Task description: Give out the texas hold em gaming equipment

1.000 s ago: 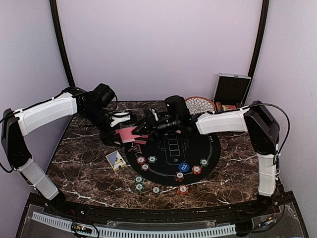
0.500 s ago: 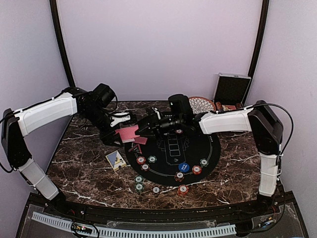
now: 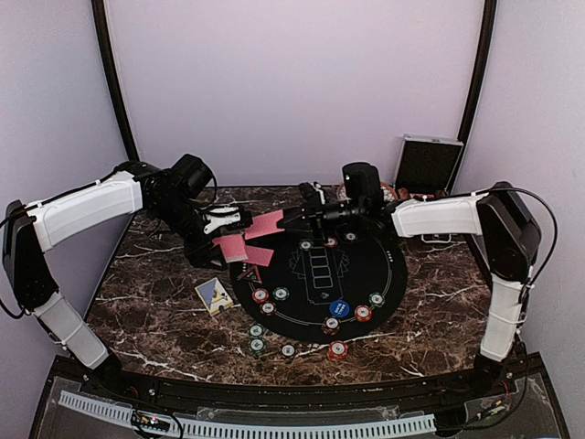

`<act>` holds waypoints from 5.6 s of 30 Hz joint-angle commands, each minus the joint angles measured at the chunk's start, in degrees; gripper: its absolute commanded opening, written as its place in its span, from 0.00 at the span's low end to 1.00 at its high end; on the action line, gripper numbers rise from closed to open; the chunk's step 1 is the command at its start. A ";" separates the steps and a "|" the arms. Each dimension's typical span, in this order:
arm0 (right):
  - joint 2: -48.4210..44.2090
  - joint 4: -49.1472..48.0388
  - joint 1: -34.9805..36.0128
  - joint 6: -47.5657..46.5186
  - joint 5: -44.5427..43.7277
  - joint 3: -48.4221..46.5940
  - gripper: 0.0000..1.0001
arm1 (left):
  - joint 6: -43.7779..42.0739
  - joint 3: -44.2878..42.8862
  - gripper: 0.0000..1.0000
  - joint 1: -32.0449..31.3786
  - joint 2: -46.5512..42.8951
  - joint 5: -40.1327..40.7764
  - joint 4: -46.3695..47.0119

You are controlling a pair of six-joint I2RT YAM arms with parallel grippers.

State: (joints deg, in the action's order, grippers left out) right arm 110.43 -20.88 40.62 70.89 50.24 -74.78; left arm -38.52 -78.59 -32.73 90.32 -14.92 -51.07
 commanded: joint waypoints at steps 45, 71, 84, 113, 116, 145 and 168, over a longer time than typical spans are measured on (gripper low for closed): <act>20.73 51.06 -18.91 -39.22 -26.62 -36.40 0.44 | -0.84 0.10 0.00 -0.13 -2.35 -1.01 -2.10; -2.22 20.39 1.52 -21.49 -8.84 -5.92 0.75 | 0.89 -3.03 0.00 -0.09 -0.93 -2.48 -0.55; 4.67 12.81 7.54 -15.32 -6.27 -10.51 0.76 | 0.66 -4.15 0.00 -0.08 -0.35 -3.01 -1.01; 16.18 8.74 9.47 -8.24 -1.61 -19.94 0.70 | 1.15 -4.40 0.00 -0.49 -0.18 -3.74 -0.58; 15.52 9.45 8.93 -8.65 -1.72 -19.24 0.67 | 1.02 -4.24 0.00 -0.47 -0.51 -3.46 -0.55; 5.23 9.64 6.53 -9.00 -1.19 -12.10 0.38 | 0.72 -2.36 0.00 -0.41 -1.51 -1.44 0.77; 9.25 15.71 7.72 -12.06 -2.25 -15.97 0.52 | 1.13 -3.77 0.00 -0.48 -1.34 -2.59 -0.17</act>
State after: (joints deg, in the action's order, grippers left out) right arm 118.50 -6.55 47.99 60.69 48.60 -88.38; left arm -37.67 -81.28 -33.06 90.85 -15.90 -50.98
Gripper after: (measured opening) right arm 0.538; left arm 0.685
